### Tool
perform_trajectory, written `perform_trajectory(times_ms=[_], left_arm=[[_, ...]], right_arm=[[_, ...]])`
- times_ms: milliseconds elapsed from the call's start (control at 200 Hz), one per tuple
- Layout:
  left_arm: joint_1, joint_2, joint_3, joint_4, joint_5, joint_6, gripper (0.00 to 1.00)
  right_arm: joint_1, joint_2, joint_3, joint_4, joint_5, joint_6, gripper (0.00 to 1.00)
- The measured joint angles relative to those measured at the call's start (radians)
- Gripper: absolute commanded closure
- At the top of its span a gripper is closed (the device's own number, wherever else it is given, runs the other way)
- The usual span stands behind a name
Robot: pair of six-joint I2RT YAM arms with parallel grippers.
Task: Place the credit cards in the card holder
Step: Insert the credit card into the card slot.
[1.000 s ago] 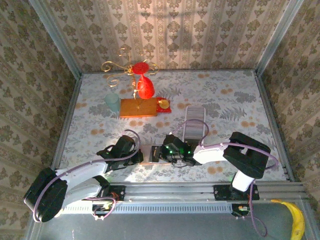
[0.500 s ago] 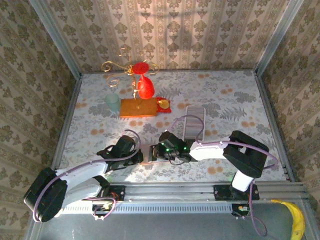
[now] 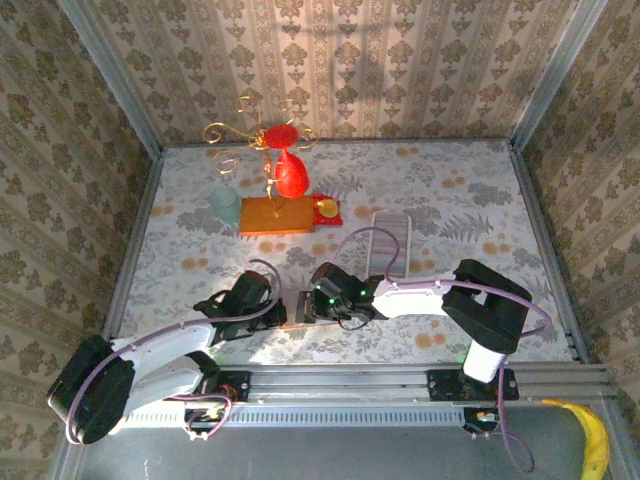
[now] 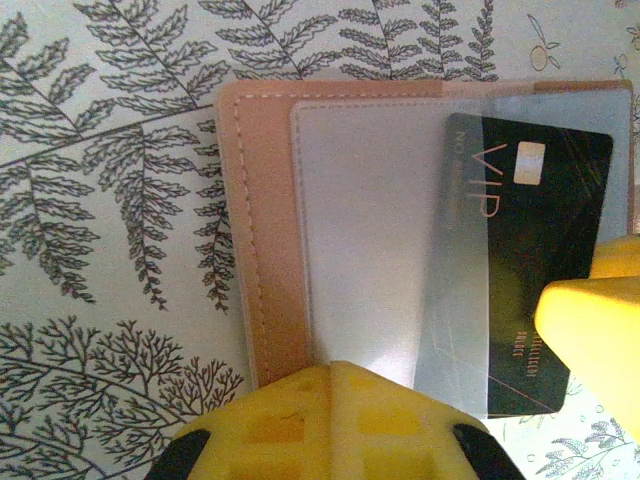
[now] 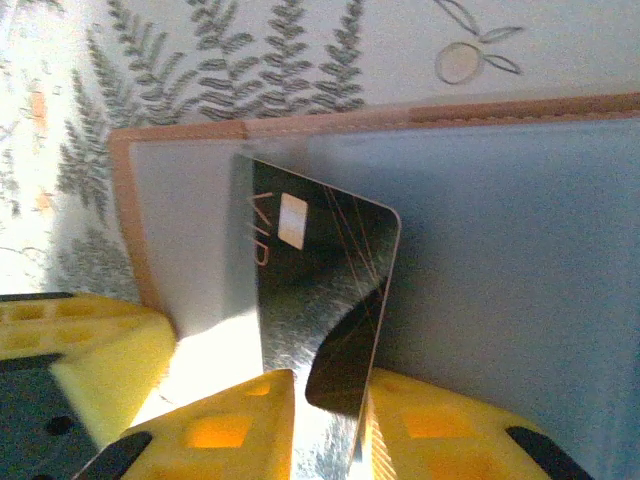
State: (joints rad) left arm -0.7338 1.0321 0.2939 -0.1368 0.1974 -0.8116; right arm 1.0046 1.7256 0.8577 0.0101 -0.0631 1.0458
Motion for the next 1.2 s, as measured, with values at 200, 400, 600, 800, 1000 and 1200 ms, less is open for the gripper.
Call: perform_trajectory(times_ms=[200,400,600,800,1000,1200], left_arm=[[0.0,0.0,0.0,0.0,0.0,0.0,1.0],[0.0,0.0,0.0,0.0,0.0,0.0,1.0],[0.0,0.0,0.0,0.001,0.0,0.0,1.0],[-0.001,0.0,0.0,0.001,0.0,0.0,1.0],[-0.006,-0.051,0.0,-0.027,0.005,-0.004,0.9],[-0.006,-0.137,0.001,-0.09,-0.011,-0.008,0.79]], right_arm=[[0.002,-0.002,0.031,-0.066,0.015,-0.03,0.73],[0.002,-0.002,0.051,-0.094,0.026,-0.054,0.81],[0.003,0.016,0.068,-0.098,0.026,-0.064,0.84],[0.008,0.037,0.083,-0.094,0.025,-0.075,0.85],[0.011,0.048,0.09,-0.092,0.026,-0.078,0.86],[0.011,0.058,0.09,-0.089,0.026,-0.077,0.86]])
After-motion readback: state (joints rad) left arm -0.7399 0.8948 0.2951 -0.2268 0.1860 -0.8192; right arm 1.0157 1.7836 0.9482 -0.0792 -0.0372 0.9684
